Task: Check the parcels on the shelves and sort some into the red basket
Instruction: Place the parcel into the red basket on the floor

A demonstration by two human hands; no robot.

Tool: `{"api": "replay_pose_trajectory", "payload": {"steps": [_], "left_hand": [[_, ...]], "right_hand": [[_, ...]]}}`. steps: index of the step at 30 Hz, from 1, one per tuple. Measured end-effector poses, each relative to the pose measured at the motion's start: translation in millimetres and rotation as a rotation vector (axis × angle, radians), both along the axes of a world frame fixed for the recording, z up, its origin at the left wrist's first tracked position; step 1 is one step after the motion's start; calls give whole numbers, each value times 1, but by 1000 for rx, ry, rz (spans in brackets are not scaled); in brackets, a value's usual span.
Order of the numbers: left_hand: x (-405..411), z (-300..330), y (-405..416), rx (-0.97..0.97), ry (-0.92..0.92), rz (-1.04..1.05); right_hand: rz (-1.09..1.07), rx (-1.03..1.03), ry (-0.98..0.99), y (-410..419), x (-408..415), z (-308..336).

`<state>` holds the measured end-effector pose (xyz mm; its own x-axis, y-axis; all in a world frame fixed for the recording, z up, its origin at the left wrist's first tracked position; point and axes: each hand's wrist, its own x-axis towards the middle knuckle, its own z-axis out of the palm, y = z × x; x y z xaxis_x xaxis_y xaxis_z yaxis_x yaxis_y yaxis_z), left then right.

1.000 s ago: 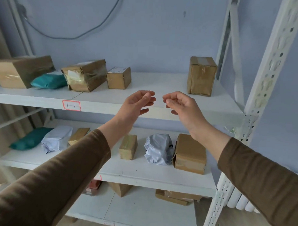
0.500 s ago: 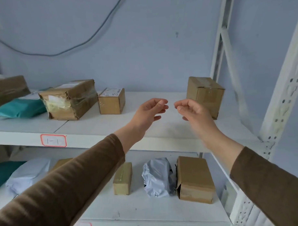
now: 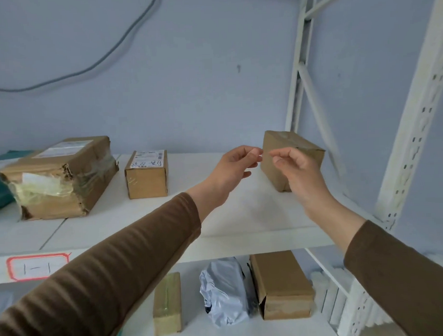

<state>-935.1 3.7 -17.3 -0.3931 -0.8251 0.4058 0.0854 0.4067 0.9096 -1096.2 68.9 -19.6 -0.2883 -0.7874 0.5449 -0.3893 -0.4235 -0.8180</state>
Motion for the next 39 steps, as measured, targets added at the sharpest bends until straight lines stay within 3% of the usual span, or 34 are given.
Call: {"api": "replay_pose_trajectory", "payload": {"steps": [10, 24, 26, 28, 30, 32, 35, 39], "left_hand": [[-27, 9, -13, 21, -41, -96], [-48, 14, -23, 86, -134, -121], [-40, 14, -24, 14, -178, -29], [-22, 14, -30, -182, -285, 197], [9, 14, -36, -359, -407, 423], [47, 16, -41, -417, -447, 586], [110, 17, -46, -338, -478, 811], [178, 9, -58, 31, -316, 858]], "right_hand": [[-76, -29, -44, -4, -15, 9], [-164, 33, 66, -15, -35, 13], [-167, -25, 158, -17, -26, 13], [-115, -42, 221, -22, -7, 12], [24, -1, 213, -29, 19, 10], [174, 72, 179, -39, 48, 6], [329, 210, 84, -54, 94, 2], [479, 382, -16, -77, 147, -12]]}}
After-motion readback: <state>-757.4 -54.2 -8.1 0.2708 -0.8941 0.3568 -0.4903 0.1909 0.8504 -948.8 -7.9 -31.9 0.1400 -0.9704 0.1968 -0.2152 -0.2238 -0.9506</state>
